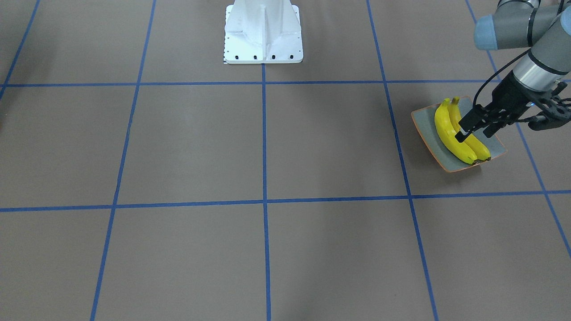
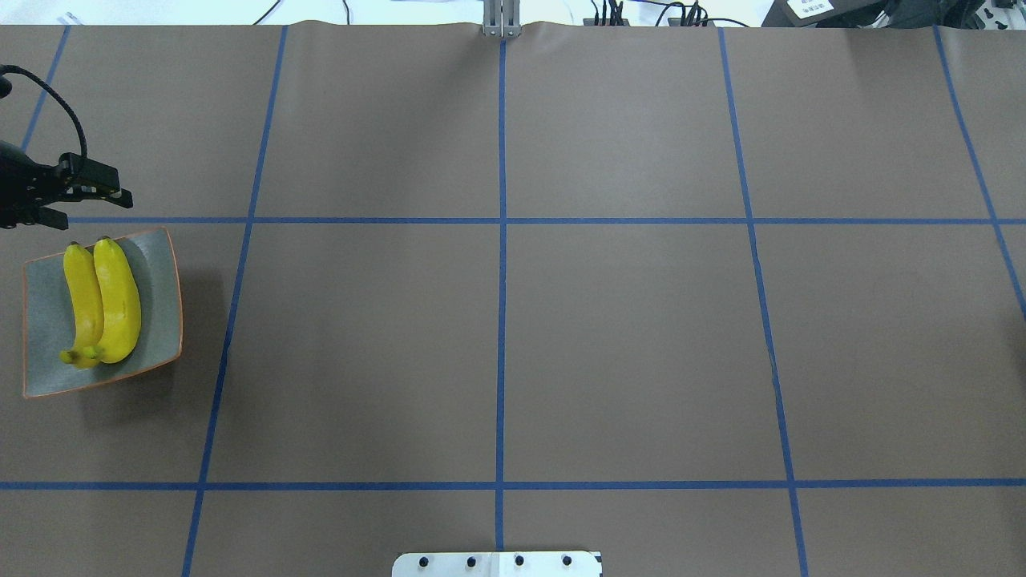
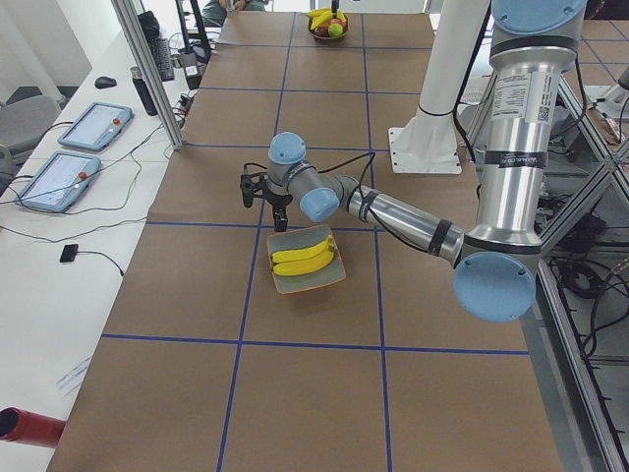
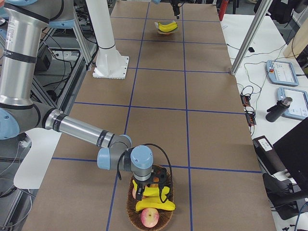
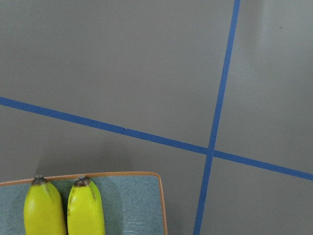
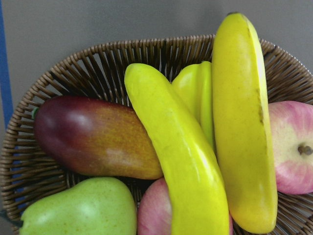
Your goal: Transfer all bananas from basket to plate
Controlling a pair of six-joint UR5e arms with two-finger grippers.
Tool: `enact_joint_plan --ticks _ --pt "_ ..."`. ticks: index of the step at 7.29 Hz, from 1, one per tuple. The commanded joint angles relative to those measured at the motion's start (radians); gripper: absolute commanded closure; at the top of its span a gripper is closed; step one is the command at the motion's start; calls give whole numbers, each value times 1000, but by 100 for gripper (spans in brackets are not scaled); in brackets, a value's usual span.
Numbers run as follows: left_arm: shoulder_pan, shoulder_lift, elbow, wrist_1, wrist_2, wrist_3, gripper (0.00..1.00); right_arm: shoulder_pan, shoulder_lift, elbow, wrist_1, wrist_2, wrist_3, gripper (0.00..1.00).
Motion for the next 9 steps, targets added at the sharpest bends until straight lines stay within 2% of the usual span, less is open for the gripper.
enact_joint_plan --ticks 1,2,3,4,6,8,9 --pt "-1 -1 -7 0 -1 -1 0 0 0 -17 1 -1 -2 31" --pt "0 -1 -7 0 -1 -1 0 3 0 -21 1 -5 -2 54" --pt "-1 -6 -11 2 -3 -3 0 15 2 -14 0 -7 -2 91" --pt "0 -6 -12 2 -3 -6 0 25 5 -15 1 -7 -6 100" --pt "2 -15 -14 2 -3 -36 0 106 14 44 -25 5 -51 100" --pt "2 -23 -14 0 -7 -41 0 111 20 236 -173 11 -45 100" --pt "2 -33 -12 0 -12 -44 0 109 29 256 -169 49 2 100"
